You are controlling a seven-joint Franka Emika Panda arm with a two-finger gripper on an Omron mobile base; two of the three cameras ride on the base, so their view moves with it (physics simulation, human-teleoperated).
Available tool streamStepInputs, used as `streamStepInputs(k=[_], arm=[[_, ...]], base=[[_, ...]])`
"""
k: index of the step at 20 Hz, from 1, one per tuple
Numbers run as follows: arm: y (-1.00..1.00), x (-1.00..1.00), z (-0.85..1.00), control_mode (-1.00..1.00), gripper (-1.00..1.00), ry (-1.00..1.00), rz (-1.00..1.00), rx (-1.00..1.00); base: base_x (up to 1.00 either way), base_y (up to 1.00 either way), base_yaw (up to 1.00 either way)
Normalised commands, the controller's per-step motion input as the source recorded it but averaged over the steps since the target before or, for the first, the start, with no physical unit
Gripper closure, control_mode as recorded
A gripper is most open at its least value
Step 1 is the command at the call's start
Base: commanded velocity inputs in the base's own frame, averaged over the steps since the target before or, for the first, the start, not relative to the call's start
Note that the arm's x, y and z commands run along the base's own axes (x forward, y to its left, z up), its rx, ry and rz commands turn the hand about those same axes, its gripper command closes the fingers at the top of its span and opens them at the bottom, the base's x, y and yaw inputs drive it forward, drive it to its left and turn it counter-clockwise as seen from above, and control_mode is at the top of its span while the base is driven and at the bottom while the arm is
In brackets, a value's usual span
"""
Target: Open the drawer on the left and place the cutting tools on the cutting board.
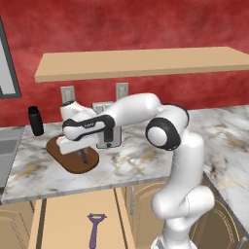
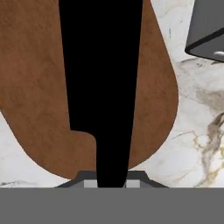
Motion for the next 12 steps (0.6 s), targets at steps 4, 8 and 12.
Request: streamStepInputs(k=[4, 8, 12], arm=[[0.21, 0.57, -0.22, -1.00, 1.00, -0.06, 0.00, 0.00], [0.14, 0.36, -0.18, -1.00, -1.00, -0.04, 0.00, 0.00], [0.00, 0.02, 0.00, -1.00, -1.00, 0.00, 0.00, 0.00]], base=[[0.00, 0.00, 0.00], [0.00, 0.00, 0.00], [0.00, 0.00, 0.00]])
